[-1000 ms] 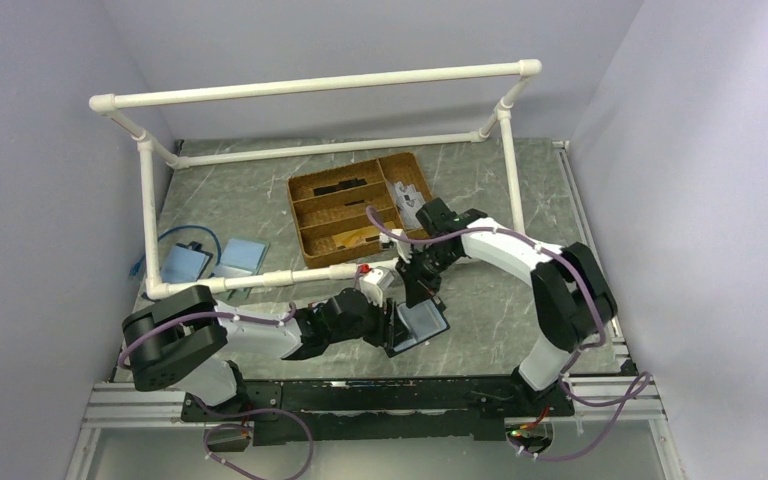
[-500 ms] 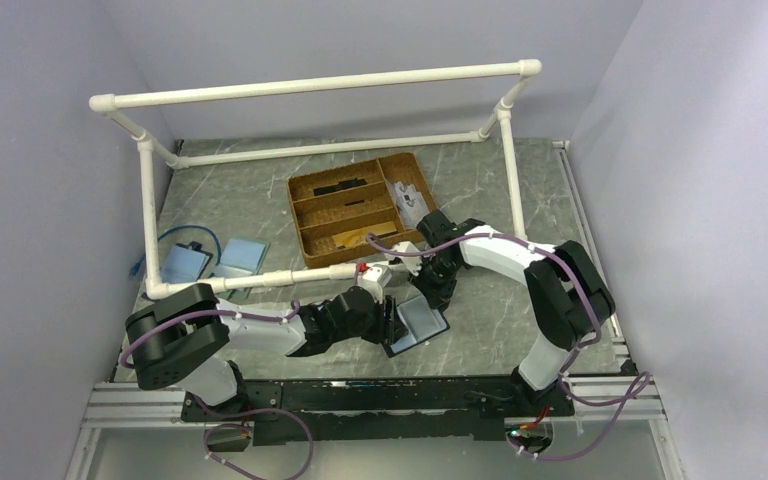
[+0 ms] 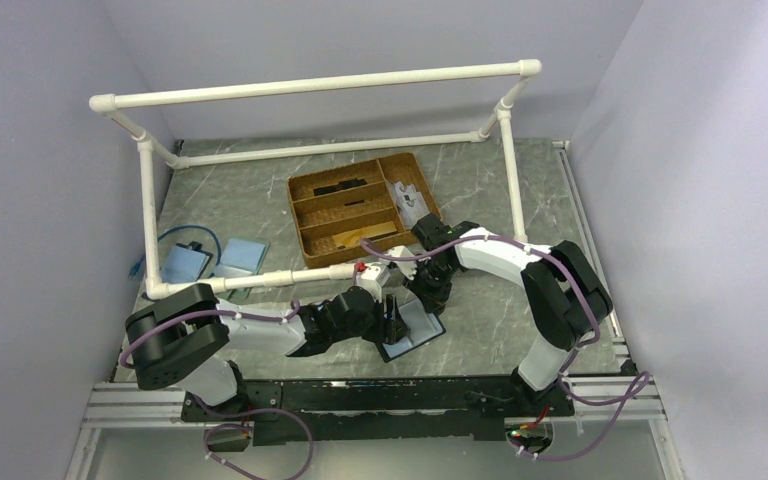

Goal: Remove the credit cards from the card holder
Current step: Remove the credit card from the card holder.

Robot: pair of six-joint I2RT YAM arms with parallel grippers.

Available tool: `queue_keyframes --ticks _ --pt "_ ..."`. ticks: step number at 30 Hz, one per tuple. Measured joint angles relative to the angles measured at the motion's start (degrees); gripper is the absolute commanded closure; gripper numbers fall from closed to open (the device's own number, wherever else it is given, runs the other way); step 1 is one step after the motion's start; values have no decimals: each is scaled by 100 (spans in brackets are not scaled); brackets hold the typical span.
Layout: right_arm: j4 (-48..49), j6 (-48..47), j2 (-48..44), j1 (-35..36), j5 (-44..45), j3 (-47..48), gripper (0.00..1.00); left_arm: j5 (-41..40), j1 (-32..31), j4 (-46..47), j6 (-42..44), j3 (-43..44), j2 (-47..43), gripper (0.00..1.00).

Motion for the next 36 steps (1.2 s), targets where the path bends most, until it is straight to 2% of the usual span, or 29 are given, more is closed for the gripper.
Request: queue_keyframes --ticks 7,22,31,36 --pt "4 7 2 7 -59 0 92 -17 17 -7 -129 0 4 51" --pt "4 7 -57 7 -44 0 91 -127 76 -103 -256 0 105 59" --pt "2 13 -74 -4 -184 0 92 -129 107 -39 -332 -37 103 61" --pt "15 79 -46 -4 -146 0 94 -125 118 2 -350 -98 103 58"
